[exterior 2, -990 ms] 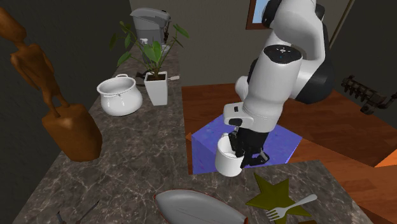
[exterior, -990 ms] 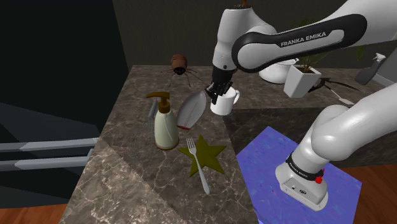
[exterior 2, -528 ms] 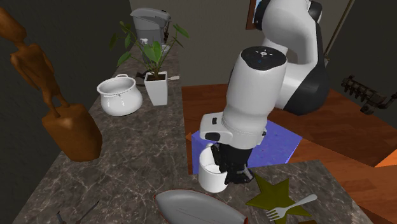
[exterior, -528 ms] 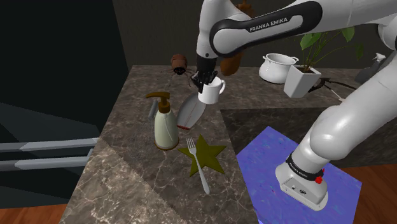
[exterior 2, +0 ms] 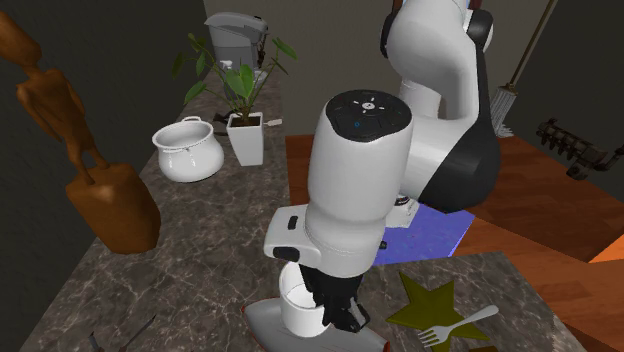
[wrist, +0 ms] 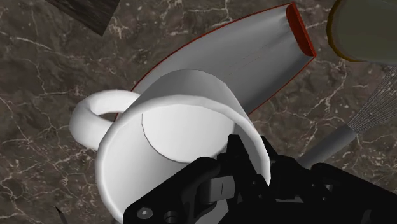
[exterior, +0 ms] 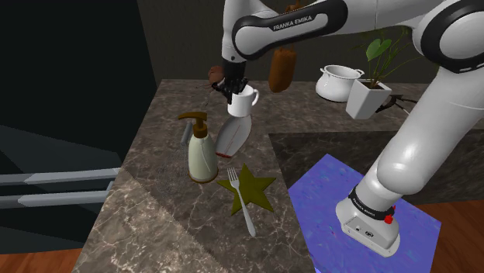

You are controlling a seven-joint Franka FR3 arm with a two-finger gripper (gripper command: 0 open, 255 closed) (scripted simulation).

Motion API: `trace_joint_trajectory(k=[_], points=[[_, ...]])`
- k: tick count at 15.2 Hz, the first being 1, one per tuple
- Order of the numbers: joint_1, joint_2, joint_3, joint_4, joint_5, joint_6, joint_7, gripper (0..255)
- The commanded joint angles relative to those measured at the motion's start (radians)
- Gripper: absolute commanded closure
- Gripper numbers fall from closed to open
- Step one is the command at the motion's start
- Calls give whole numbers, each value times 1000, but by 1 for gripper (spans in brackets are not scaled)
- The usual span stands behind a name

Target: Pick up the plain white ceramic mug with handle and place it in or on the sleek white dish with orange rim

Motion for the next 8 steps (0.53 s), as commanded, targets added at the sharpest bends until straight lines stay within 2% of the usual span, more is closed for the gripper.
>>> trace_joint_trajectory(k=[1, 8], points=[[0, 8, -1, -11, -3, 19, 1, 255], [1, 35, -1, -75, -15, 109, 12, 255]])
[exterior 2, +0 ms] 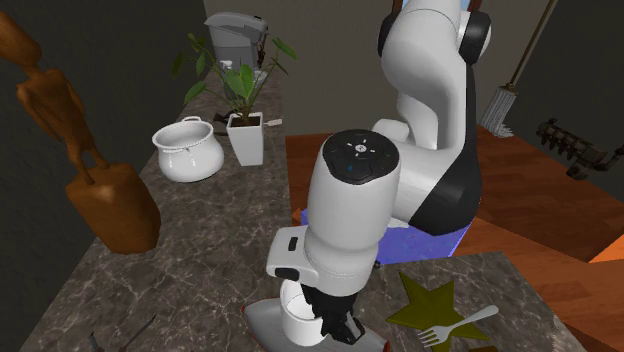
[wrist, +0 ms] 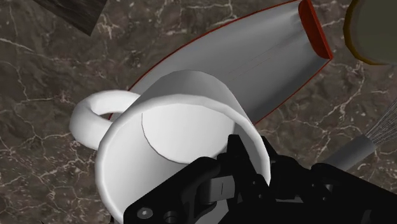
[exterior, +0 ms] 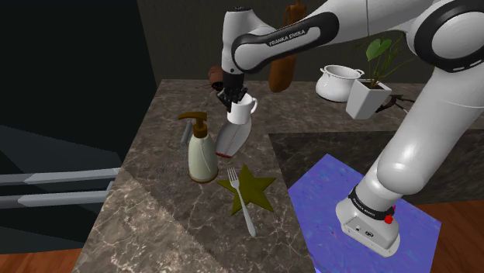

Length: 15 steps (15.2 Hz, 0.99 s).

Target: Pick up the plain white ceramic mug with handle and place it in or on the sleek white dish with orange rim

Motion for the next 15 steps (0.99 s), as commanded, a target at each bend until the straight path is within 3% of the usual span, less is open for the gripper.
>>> trace_joint_trajectory(k=[1, 7, 15], points=[[0, 8, 0, -19, -4, 28, 4, 255], [2, 43, -2, -67, -20, 109, 17, 255], [2, 43, -2, -67, -20, 109, 17, 255]])
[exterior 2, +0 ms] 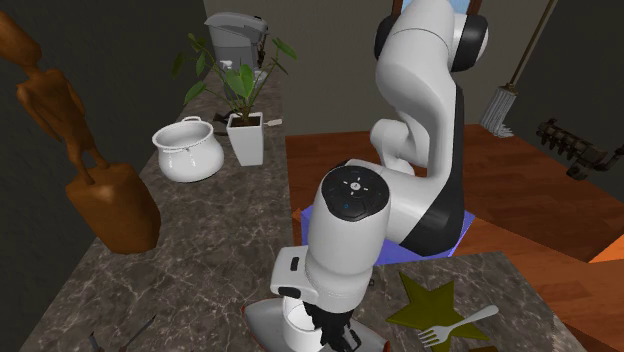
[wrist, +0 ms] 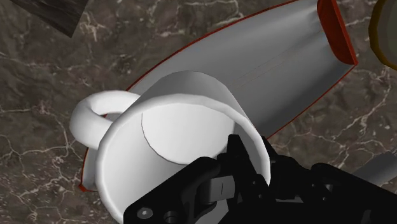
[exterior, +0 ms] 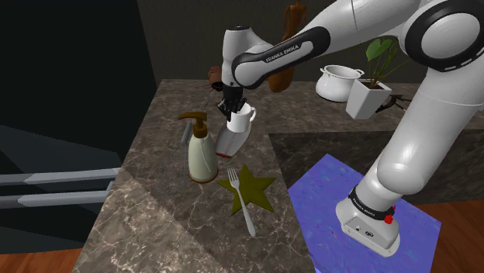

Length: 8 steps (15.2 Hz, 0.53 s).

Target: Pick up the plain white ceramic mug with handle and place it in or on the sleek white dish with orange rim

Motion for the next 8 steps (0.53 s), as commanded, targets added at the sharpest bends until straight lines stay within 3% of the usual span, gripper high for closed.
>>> trace_joint_trajectory(k=[1, 6, 8], points=[[0, 0, 0, 0, 0, 0, 0, 0], [0, 0, 0, 0, 0, 0, 0, 0], [-1, -33, 2, 30, 14, -61, -9, 0]])
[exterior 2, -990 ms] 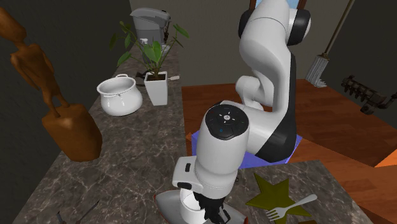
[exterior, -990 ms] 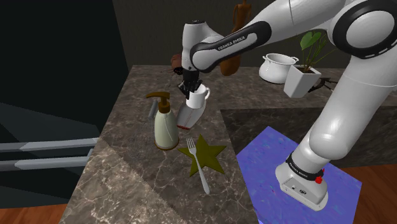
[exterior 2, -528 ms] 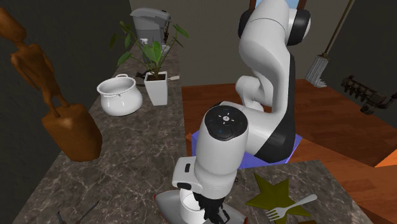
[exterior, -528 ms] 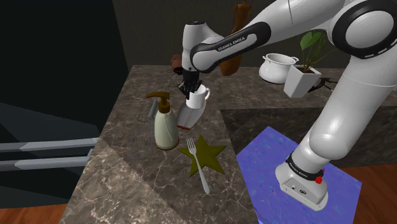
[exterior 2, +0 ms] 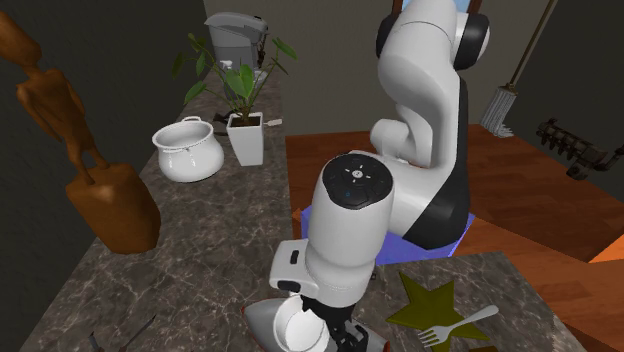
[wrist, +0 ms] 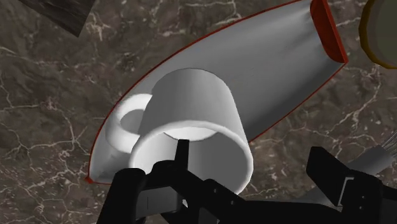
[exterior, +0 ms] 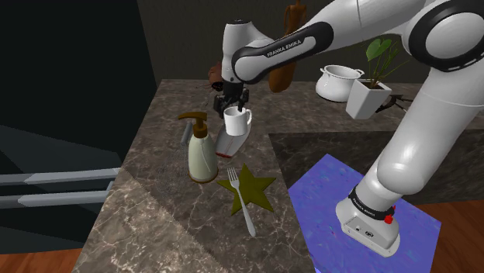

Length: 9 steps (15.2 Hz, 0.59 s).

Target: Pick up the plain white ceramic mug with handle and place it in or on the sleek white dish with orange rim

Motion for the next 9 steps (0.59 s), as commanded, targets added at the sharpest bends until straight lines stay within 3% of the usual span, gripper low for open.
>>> trace_joint_trajectory(k=[1, 9], points=[[0, -30, 2, 27, 12, -56, -8, 0], [0, -40, 2, 41, 17, -81, -10, 0]])
